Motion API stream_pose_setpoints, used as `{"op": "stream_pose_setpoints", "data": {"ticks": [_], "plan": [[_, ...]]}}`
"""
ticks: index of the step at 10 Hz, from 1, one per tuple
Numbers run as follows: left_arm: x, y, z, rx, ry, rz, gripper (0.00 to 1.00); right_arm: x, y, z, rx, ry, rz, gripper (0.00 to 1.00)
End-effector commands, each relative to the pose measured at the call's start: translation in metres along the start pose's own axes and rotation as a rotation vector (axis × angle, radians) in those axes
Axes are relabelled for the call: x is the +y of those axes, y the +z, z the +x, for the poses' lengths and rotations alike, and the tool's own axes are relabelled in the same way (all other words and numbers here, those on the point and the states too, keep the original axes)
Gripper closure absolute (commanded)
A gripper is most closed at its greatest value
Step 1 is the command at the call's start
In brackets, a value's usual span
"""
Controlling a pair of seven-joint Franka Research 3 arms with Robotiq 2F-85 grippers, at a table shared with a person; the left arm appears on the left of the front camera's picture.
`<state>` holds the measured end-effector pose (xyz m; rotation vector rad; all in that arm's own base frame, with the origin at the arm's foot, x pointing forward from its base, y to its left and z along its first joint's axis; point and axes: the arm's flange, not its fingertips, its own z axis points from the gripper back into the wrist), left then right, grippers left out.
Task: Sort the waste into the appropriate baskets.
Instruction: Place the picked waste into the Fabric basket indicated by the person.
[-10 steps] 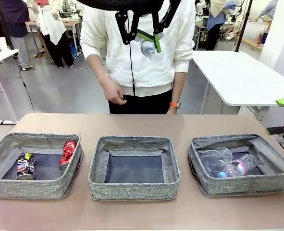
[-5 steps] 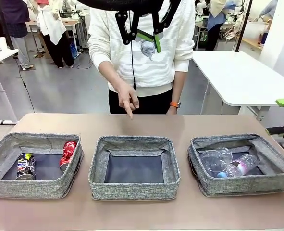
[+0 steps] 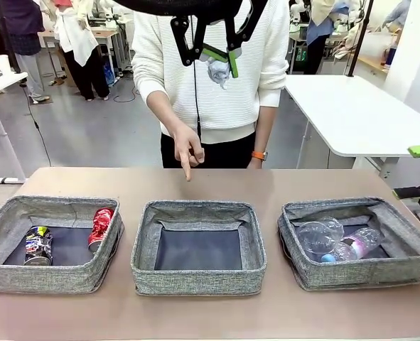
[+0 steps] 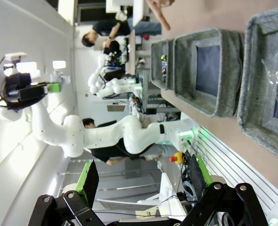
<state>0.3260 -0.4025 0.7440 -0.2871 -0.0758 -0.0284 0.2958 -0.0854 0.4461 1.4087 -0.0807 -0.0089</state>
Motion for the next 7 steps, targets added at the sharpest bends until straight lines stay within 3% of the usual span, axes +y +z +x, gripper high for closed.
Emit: {"op": "stream_pose_setpoints", "data": {"ticks": [1, 3, 6, 7], "plan": [[0.0, 0.0, 0.0, 0.0, 0.0, 0.0, 1.0, 0.0, 0.001, -0.002, 0.006, 0.016, 0.008, 0.0], [0.02, -0.054, 0.003, -0.001, -0.032, 0.006, 1.0, 0.0, 0.001, -0.002, 0.006, 0.016, 0.008, 0.0], [0.054, -0.155, 0.0, 0.176, 0.041, -0.02, 1.0, 0.0, 0.001, -0.002, 0.006, 0.016, 0.008, 0.0], [0.064, -0.187, 0.001, 0.199, 0.091, 0.028, 1.0, 0.0, 0.001, -0.002, 0.006, 0.016, 0.008, 0.0]]}}
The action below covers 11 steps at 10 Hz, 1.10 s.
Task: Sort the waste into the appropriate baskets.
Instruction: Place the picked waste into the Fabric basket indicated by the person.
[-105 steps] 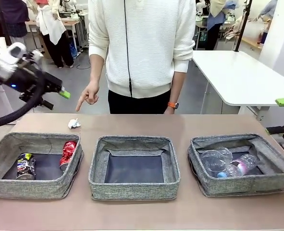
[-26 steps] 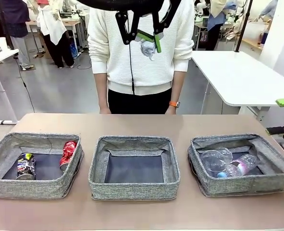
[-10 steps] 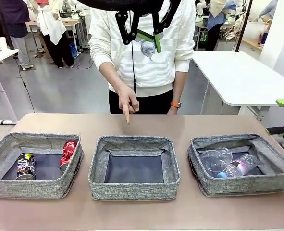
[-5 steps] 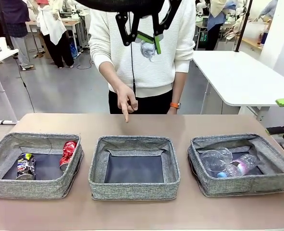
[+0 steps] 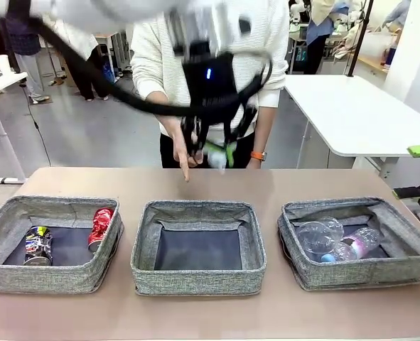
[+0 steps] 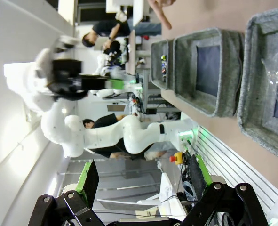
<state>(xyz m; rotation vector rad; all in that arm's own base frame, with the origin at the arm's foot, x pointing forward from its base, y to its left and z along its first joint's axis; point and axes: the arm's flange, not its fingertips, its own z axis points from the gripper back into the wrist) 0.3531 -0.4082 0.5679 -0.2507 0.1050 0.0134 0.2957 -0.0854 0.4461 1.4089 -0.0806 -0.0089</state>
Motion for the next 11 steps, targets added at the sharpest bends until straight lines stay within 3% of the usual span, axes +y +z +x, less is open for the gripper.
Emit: {"op": "stream_pose_setpoints", "data": {"ticks": [1, 3, 6, 7, 8, 9, 10, 11], "plan": [[0.032, -0.049, 0.001, 0.047, 0.06, 0.025, 1.0, 0.0, 0.001, -0.002, 0.006, 0.017, 0.008, 0.0], [0.042, -0.078, 0.007, 0.085, 0.095, 0.046, 1.0, 0.0, 0.001, -0.002, 0.006, 0.017, 0.008, 0.0], [0.038, -0.075, 0.009, 0.073, 0.085, 0.047, 1.0, 0.0, 0.001, -0.002, 0.006, 0.017, 0.008, 0.0], [0.038, -0.075, 0.01, 0.073, 0.09, 0.041, 0.84, 0.0, 0.001, -0.002, 0.006, 0.017, 0.008, 0.0], [0.038, -0.077, 0.01, 0.08, 0.072, 0.069, 0.42, 0.0, 0.001, -0.002, 0.006, 0.017, 0.008, 0.0], [0.037, -0.078, 0.01, 0.08, 0.078, 0.068, 0.26, 0.0, 0.001, -0.002, 0.006, 0.017, 0.008, 0.0], [0.038, -0.078, 0.01, 0.079, 0.078, 0.069, 0.0, 0.0, 0.001, -0.002, 0.006, 0.017, 0.008, 0.0], [0.037, -0.076, 0.01, 0.075, 0.076, 0.071, 0.0, 0.0, 0.001, -0.002, 0.006, 0.017, 0.008, 0.0]]}}
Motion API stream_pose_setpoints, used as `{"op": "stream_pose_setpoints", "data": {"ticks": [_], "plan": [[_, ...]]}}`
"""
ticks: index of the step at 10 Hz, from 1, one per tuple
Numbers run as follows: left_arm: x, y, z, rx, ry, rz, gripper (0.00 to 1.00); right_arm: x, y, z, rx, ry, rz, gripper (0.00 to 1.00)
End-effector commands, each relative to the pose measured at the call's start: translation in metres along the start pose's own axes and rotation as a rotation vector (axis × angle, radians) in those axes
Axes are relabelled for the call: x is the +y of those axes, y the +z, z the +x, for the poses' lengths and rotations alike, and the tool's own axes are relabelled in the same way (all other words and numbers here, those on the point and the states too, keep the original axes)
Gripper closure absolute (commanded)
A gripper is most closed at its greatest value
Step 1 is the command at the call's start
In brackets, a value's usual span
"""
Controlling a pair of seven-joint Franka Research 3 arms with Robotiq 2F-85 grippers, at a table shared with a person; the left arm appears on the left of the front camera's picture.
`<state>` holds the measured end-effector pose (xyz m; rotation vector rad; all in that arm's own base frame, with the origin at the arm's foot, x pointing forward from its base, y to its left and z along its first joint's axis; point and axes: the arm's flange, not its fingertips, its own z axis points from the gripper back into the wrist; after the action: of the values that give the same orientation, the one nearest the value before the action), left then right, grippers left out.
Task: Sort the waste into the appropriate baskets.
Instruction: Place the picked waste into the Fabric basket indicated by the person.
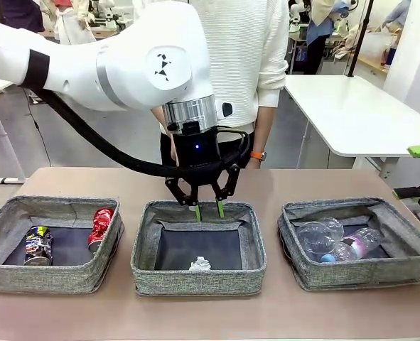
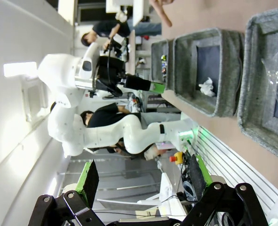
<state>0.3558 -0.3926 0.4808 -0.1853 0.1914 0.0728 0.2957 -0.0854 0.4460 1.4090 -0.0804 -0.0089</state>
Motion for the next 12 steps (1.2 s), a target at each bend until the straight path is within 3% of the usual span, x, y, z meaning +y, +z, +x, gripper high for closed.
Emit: {"op": "stream_pose_setpoints", "data": {"ticks": [1, 2, 3, 7, 8, 9, 10, 11, 12], "plan": [[0.001, 0.005, -0.002, -0.005, 0.003, 0.009, 0.0, 0.0, 0.001, -0.001, 0.006, 0.017, 0.008, 0.0], [0.001, 0.006, -0.003, -0.007, 0.006, 0.008, 0.09, 0.0, 0.001, -0.001, 0.006, 0.017, 0.008, 0.0], [0.001, 0.007, -0.003, -0.01, 0.008, 0.007, 0.0, 0.0, 0.001, -0.001, 0.006, 0.017, 0.008, 0.0], [0.013, 0.025, -0.008, -0.077, 0.02, -0.016, 0.0, 0.0, 0.001, -0.001, 0.006, 0.017, 0.008, 0.0], [0.021, 0.036, -0.012, -0.06, -0.04, -0.086, 0.0, 0.0, 0.001, -0.001, 0.006, 0.017, 0.008, 0.0], [0.049, 0.062, -0.025, -0.087, -0.115, -0.225, 0.0, 0.0, 0.001, -0.001, 0.006, 0.017, 0.008, 0.0], [0.103, 0.097, -0.05, -0.188, -0.181, -0.443, 0.0, 0.0, 0.001, -0.001, 0.006, 0.017, 0.008, 0.0], [0.156, 0.115, -0.076, -0.29, -0.223, -0.598, 0.0, 0.0, 0.001, -0.001, 0.006, 0.017, 0.008, 0.0], [0.208, 0.118, -0.096, -0.427, -0.28, -0.842, 0.0, 0.0, 0.001, -0.001, 0.006, 0.017, 0.008, 0.0]]}}
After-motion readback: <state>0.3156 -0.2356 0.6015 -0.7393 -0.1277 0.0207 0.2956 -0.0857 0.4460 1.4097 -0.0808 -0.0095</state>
